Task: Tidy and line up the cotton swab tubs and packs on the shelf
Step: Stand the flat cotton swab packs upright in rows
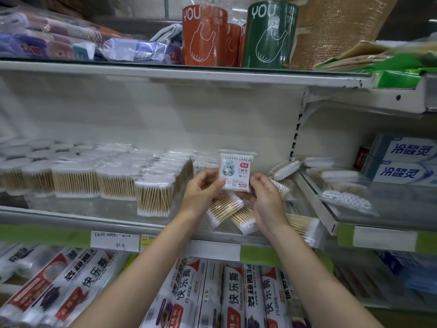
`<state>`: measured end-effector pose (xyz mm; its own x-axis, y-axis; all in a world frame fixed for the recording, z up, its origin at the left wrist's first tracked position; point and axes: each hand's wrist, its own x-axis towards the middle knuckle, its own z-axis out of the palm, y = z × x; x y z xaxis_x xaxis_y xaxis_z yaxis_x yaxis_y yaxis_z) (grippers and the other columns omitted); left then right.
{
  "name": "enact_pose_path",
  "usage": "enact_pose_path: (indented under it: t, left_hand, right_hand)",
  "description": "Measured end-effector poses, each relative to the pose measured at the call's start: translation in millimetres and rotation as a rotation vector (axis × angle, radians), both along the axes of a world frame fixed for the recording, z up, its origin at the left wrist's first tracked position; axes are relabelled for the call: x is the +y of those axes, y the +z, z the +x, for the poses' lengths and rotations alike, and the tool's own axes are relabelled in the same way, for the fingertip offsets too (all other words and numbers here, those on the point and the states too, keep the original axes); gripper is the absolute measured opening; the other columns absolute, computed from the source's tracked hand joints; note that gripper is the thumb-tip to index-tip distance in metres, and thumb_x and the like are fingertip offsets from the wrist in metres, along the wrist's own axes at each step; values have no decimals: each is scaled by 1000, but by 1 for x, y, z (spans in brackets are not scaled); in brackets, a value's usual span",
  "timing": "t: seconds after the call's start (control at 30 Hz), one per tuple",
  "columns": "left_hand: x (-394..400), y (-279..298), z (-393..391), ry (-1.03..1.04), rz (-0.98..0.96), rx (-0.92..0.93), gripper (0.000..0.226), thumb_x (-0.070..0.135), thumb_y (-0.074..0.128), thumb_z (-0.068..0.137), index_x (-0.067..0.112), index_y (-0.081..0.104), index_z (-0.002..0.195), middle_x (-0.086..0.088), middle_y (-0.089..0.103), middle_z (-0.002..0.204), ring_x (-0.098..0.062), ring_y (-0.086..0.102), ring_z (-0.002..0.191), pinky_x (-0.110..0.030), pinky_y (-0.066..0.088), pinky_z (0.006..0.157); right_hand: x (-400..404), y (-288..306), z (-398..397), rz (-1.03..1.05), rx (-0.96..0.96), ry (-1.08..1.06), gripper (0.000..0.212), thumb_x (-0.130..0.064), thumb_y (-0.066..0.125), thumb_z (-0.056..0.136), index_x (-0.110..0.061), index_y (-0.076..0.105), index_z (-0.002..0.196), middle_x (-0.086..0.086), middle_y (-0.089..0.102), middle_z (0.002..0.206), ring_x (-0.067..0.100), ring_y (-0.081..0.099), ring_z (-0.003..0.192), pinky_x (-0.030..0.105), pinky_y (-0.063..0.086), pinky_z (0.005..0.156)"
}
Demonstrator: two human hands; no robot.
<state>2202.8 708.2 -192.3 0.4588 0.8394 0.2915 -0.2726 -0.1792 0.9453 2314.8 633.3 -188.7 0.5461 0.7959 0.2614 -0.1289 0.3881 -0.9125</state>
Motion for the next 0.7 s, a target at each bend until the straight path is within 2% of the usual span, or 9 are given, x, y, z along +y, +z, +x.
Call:
enact_pose_path:
  t: [0.13,0.23,0.3,0.4,0.43,0.5,0.6,0.7]
  left_hand:
    - [0,1,0,48,-21,-77,14,5,63,86,12,53,92,-10,63,94,-21,63,84,-26,56,64]
    - [0,1,-1,64,7,-86,10,3,63,85,10,56,83,-10,63,94,-24,64,87,-26,58,68]
    - [-2,2,-2,29,-4,-69,6,7,66,83,9,62,87,-10,67,97,-25,66,90,-27,58,74]
    - [-5,4,-1,-43,-31,-8,34,28,73,71,14,64,101,-10,68,107,-26,67,98,-32,55,85]
    - [-6,4,-1,-59,-31,3,37,31,72,70,16,64,103,-11,68,108,-27,67,99,-32,55,86]
    - [-6,5,-1,-92,-45,-26,26,25,65,81,11,65,103,-15,68,108,-28,67,98,-31,56,83]
    - [-4,5,-2,-151,-152,-95,28,22,50,94,-2,63,104,-19,69,96,-29,69,85,-35,58,79]
    - [-3,6,-2,-147,-148,-93,24,23,47,96,2,58,102,-15,68,82,-25,68,70,-30,59,65]
  right_hand:
    - [0,-1,-1,6,-25,-2,18,-11,41,99,-9,55,89,5,68,86,12,64,72,24,53,65]
    - [0,-1,0,14,-35,-7,16,-12,43,98,-9,56,90,4,68,85,14,62,72,27,50,66]
    - [-1,1,-1,21,-36,6,17,-14,45,98,-11,60,91,5,69,86,16,61,75,30,48,69]
    - [-4,3,-2,7,-100,30,24,-18,44,98,-15,68,92,-2,71,89,16,62,86,34,48,80]
    - [-5,3,-3,-8,-138,29,26,-18,45,97,-17,70,92,-4,72,93,15,63,92,35,48,85]
    - [-6,2,-3,-27,-179,24,25,-19,47,96,-19,71,92,-4,71,99,17,63,100,34,50,90]
    - [-7,2,-3,-31,-201,22,20,-17,51,94,-22,71,93,-3,69,100,16,63,96,28,51,81]
    - [-6,2,-4,-18,-203,64,18,-9,54,92,-19,65,102,2,68,105,15,65,91,21,52,70]
